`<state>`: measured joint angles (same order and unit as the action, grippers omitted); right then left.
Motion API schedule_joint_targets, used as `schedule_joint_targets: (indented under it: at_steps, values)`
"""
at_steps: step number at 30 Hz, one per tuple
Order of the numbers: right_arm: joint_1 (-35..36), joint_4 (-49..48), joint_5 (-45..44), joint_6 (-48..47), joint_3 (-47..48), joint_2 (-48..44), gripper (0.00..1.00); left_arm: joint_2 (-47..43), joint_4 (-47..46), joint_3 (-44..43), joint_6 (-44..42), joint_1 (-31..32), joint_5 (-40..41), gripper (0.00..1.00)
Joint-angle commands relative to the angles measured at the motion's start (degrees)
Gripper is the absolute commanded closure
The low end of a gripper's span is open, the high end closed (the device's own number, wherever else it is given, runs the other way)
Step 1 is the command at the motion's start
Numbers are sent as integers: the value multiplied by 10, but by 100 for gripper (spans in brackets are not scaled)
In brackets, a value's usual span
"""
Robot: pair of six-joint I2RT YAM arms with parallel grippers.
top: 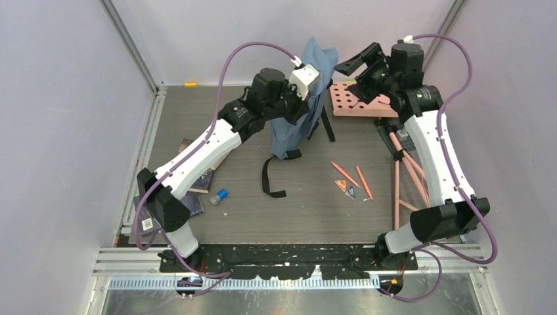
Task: Pack the student bag
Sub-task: Place the student bag at the center of the board.
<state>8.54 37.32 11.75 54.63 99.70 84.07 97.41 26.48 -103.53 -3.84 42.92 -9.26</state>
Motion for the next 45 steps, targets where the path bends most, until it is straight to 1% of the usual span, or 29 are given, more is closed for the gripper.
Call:
schedule_joint_targets:
  at_steps: [1,7,8,10,11,12,13,15,17,19,21,23,24,29,32,34,36,39,41,43,45]
  values:
    - [25,-26,38,20,38,18,17,-11,-3,0,14,20,-15,100]
    - [35,-27,54,25,35,33,25,-7,-4,2,18,34,-13,100]
    - [35,-30,55,25,35,32,28,-6,-2,2,19,35,-12,100]
    - [35,-38,55,20,33,29,45,-7,0,1,24,36,-7,99]
    - [35,-37,50,14,33,26,63,-8,0,0,27,36,-3,95]
    - [35,-36,46,10,33,25,71,-9,-1,-1,30,36,0,85]
    - [35,-30,35,0,31,20,85,-12,-3,-3,33,36,6,71]
    - [35,-18,16,-20,28,13,97,-20,-4,-9,35,36,28,43]
    - [33,-4,-2,-42,29,7,99,-30,-7,-14,48,35,60,25]
    - [29,5,-11,-59,26,-1,99,-44,-8,-19,56,34,86,14]
    - [25,6,-14,-70,20,-9,99,-53,-10,-22,64,26,109,7]
    - [22,6,-12,-79,16,-13,99,-58,-14,-25,86,7,106,3]
    - [20,6,-8,-84,14,-15,99,-61,-19,-23,101,-7,98,3]
    - [17,6,8,-97,14,-18,99,-67,-76,-10,173,-67,8,0]
    - [16,5,15,-101,13,-19,99,-62,-104,-15,207,-91,-38,0]
    - [16,5,17,-103,12,-20,99,-58,-117,-15,211,-99,-55,0]
    - [15,5,17,-103,11,-21,99,-46,-123,-18,218,-109,-89,0]
    - [15,4,16,-104,11,-23,100,-28,-131,-33,262,-119,-156,0]
    - [15,4,13,-107,13,-23,99,-21,-156,-30,291,-119,-202,1]
    - [14,4,10,-108,14,-24,100,-20,-175,-13,317,-119,-215,1]
    - [14,1,11,-107,13,-24,99,-20,-182,7,322,-119,-211,2]
